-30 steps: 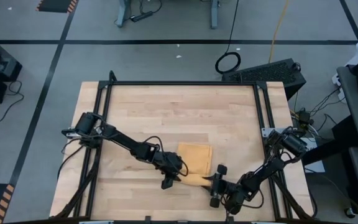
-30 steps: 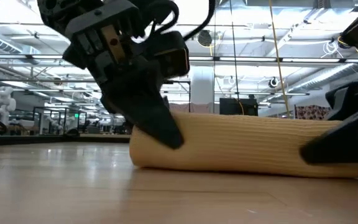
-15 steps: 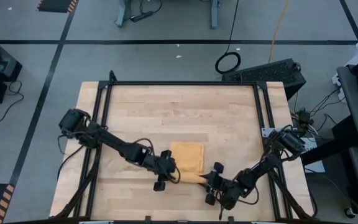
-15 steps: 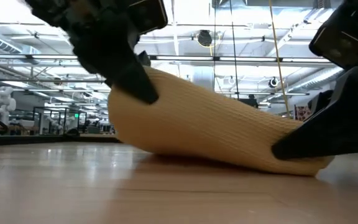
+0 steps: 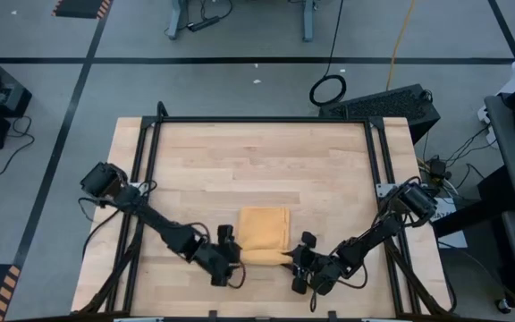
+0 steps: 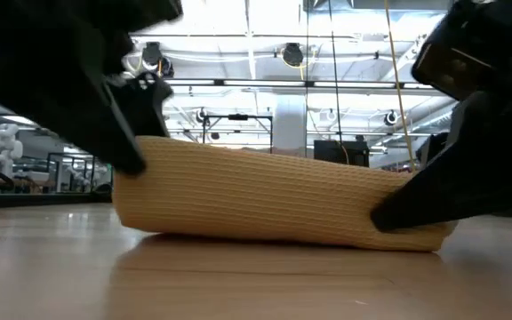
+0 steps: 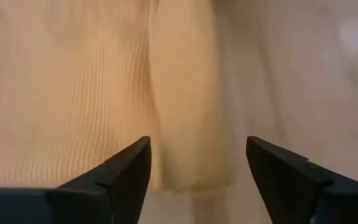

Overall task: Roll towel
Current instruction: Roll the yellow towel

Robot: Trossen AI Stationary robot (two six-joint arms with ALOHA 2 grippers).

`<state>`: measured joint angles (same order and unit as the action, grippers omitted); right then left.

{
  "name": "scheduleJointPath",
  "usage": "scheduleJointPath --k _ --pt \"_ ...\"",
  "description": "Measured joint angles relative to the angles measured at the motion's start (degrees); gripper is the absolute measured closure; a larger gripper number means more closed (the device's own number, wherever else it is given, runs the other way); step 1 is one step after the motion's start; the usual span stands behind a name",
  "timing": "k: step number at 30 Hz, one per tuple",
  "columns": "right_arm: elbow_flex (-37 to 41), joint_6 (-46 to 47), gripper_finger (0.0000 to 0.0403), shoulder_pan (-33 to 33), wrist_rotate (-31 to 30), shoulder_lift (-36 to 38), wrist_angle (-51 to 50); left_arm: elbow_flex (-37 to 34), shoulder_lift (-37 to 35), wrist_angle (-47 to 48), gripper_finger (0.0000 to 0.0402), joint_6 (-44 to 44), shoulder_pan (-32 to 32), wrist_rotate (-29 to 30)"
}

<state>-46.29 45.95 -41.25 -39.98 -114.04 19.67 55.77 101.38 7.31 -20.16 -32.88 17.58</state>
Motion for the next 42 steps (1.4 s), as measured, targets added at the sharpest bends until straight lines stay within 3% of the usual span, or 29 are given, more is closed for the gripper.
scheduleJointPath --k 6,11,18,24,26,30,37,42 --pt "-0.1 2.5 0.0271 2.5 6.1 0.1 1.0 0.0 0.0 -4.3 0.0141 -0.3 -6.9 13.9" --pt "0.0 1.8 0.0271 4.7 12.4 0.0 4.7 0.1 2.4 -10.4 0.0173 1.3 -11.3 24.9" --pt "0.0 2.3 0.0271 7.3 19.8 0.0 7.1 0.0 8.3 -10.4 0.027 -0.8 -10.2 25.8" --pt "0.0 7.5 0.0271 8.0 22.5 0.0 8.2 0.1 8.4 -7.9 0.037 -5.0 -9.6 26.0" --pt "0.1 7.6 0.027 7.6 22.6 -0.1 9.7 0.2 8.3 -5.4 0.0389 -7.9 -9.4 25.9" --pt "0.1 1.5 0.0257 6.5 23.1 1.2 11.4 0.3 8.2 0.0 0.0386 -14.2 -8.6 22.7" --pt "0.4 -12.1 0.0198 4.7 23.5 3.9 8.9 0.2 6.2 -2.8 0.0387 -11.2 -4.6 10.3" --pt "0.4 -14.9 0.0184 1.4 14.5 3.9 9.5 0.0 3.7 -2.9 0.0388 -9.5 0.0 0.8"
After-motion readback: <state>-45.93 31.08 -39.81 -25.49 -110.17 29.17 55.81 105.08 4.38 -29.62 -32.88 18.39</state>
